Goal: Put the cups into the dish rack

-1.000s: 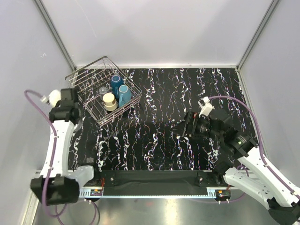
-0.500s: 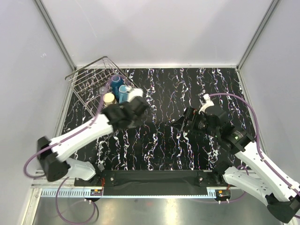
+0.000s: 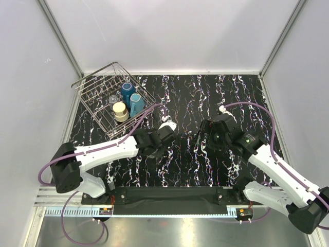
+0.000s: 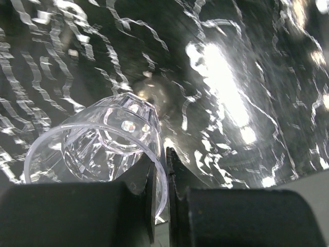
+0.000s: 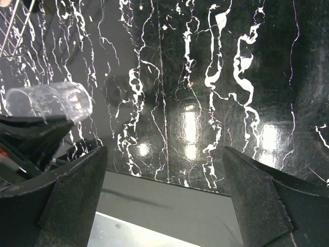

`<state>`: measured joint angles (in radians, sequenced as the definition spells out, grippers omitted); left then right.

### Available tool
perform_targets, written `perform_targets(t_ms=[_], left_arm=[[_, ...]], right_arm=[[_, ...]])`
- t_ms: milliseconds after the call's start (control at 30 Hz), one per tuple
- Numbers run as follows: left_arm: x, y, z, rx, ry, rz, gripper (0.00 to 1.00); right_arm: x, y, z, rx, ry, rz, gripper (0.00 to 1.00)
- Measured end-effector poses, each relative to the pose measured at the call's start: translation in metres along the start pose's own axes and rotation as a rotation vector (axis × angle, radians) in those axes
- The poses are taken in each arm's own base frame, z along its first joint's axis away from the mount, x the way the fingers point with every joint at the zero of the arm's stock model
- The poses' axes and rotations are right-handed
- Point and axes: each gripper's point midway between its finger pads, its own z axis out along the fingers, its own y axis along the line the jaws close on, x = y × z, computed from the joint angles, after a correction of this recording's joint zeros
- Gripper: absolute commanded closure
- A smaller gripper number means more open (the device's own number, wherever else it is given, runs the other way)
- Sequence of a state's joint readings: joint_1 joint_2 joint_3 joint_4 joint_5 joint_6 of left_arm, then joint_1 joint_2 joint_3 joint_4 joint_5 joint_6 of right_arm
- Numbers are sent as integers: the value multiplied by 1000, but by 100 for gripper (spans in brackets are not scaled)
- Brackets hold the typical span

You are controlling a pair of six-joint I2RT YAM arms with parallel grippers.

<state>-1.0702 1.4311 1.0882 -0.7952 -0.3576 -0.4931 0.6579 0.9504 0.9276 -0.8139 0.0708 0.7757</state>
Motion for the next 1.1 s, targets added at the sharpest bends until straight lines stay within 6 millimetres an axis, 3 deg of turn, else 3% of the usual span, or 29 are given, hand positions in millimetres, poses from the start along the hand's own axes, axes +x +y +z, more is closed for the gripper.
perform_targets(t_ms=[300,467,633,867,900,1000,1100], left_arm=[[14,-24,8,117,63,30,99],[21,-30,13,139,97,40,87],[30,-32,23,132,143,55,81],[37,-34,28,143,158,55,54],[37,-34,28,144,159,53,43],[35,-35,26,151,148,47,27],[28,-35,18,165,118,35,20]], right_arm=[[-2,3,3,1,2,-1,0],[0,2,7,13,16,-3,0],[1,2,13,18,28,-13,0],[-1,5,15,10,27,-14,0],[-1,5,15,9,25,-14,0],[-1,6,15,9,25,-14,0],[-1,5,16,10,28,-18,0]])
